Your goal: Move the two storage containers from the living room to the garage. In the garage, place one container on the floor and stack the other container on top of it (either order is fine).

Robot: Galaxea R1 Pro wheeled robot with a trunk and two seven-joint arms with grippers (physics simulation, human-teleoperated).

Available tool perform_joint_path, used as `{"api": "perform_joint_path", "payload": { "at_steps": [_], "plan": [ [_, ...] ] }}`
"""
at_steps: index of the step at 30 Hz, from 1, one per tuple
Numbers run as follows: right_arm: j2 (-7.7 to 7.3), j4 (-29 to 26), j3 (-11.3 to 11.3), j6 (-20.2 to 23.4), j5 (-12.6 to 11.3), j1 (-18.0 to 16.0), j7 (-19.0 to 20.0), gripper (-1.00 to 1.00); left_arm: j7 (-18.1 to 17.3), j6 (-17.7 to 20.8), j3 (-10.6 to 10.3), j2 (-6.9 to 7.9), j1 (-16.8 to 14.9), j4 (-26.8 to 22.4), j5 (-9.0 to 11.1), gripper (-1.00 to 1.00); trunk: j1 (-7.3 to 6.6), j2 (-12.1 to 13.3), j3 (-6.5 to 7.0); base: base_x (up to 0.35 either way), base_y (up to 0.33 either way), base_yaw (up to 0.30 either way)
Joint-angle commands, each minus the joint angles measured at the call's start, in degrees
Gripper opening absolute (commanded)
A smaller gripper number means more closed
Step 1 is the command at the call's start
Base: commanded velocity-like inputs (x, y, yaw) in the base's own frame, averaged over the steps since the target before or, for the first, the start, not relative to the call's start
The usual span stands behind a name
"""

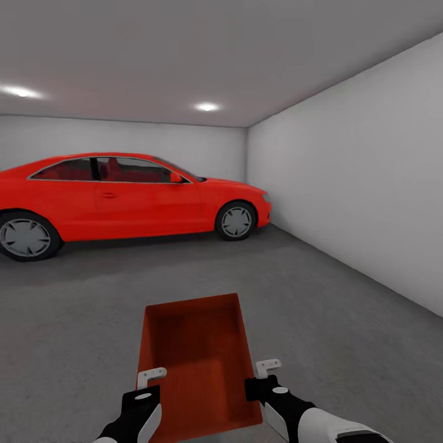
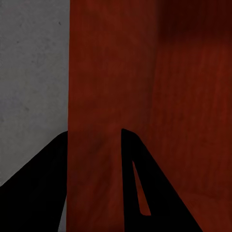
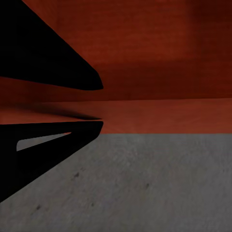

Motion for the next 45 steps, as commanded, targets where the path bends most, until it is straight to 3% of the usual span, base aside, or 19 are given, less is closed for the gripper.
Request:
{"api": "perform_joint_path", "payload": {
  "at_steps": [1, 10, 45],
  "plan": [
    [-0.02, -0.66, -1.95, -0.13, -0.08, -0.12, -0.36, -1.0, -1.3, 0.14, -1.66, -0.01, 0.06, -0.02, 0.77, -1.0, -0.24, 0.38, 0.02, 0.0, 0.0, 0.084],
    [-0.02, -0.66, -1.95, -0.13, -0.08, -0.12, -0.36, -1.0, -1.3, 0.17, -1.66, 0.01, 0.06, -0.02, 0.77, -1.0, -2.21, 3.99, 0.85, 0.0, 0.0, 0.084],
    [-0.02, -0.66, -1.95, -0.13, -0.02, -0.12, -0.36, -1.0, -1.3, 0.17, -1.64, 0.01, 0.06, -0.02, 0.78, -1.0, -2.21, 3.99, -2.21, 0.0, 0.0, 0.084]
  ]
}}
